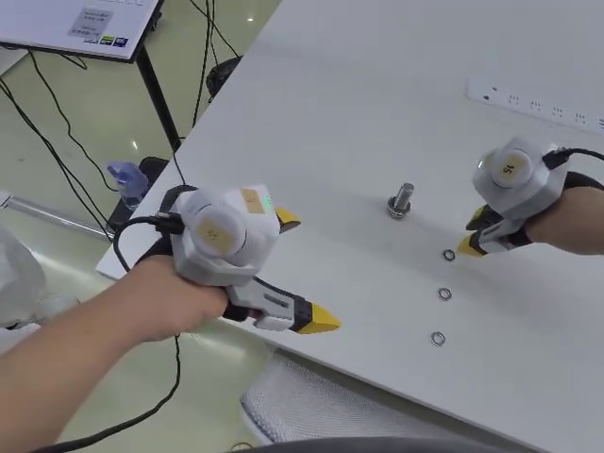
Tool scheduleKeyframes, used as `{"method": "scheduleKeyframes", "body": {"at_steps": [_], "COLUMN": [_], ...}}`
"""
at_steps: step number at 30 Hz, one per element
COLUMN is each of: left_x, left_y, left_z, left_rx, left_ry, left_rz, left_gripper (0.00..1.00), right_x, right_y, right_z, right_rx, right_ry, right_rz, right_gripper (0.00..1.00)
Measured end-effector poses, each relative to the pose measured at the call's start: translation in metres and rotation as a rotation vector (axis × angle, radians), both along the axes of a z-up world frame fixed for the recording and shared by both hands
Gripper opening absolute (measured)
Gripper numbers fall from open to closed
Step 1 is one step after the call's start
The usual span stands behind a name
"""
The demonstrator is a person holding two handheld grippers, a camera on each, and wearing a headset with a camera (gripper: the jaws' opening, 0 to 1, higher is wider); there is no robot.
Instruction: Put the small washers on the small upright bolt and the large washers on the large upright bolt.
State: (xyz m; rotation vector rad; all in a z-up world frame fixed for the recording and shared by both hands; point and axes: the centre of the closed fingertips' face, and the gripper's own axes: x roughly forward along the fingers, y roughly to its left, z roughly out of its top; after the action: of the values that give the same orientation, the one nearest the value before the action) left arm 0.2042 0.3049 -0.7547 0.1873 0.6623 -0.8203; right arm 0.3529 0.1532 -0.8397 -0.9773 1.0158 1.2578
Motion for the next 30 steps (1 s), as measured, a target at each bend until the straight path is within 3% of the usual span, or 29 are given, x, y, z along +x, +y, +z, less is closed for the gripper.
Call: {"method": "scheduleKeyframes", "body": {"at_steps": [8, 19, 30], "left_x": [-0.001, -0.004, -0.005], "left_y": [0.0, 0.0, -0.001], "left_z": [0.0, -0.001, -0.001], "left_rx": [-0.002, 0.0, -0.004], "left_ry": [0.0, 0.008, 0.005], "left_rz": [-0.002, -0.009, -0.011], "left_gripper": [0.83, 0.82, 0.83], "right_x": [-0.008, -0.007, -0.006], "right_y": [0.0, 0.005, 0.004], "right_z": [-0.009, -0.025, -0.029], "right_rx": [-0.018, -0.019, -0.039], "right_ry": [0.007, 0.008, -0.003], "right_rz": [0.014, -0.008, 0.0], "right_gripper": [0.25, 0.25, 0.24]}}
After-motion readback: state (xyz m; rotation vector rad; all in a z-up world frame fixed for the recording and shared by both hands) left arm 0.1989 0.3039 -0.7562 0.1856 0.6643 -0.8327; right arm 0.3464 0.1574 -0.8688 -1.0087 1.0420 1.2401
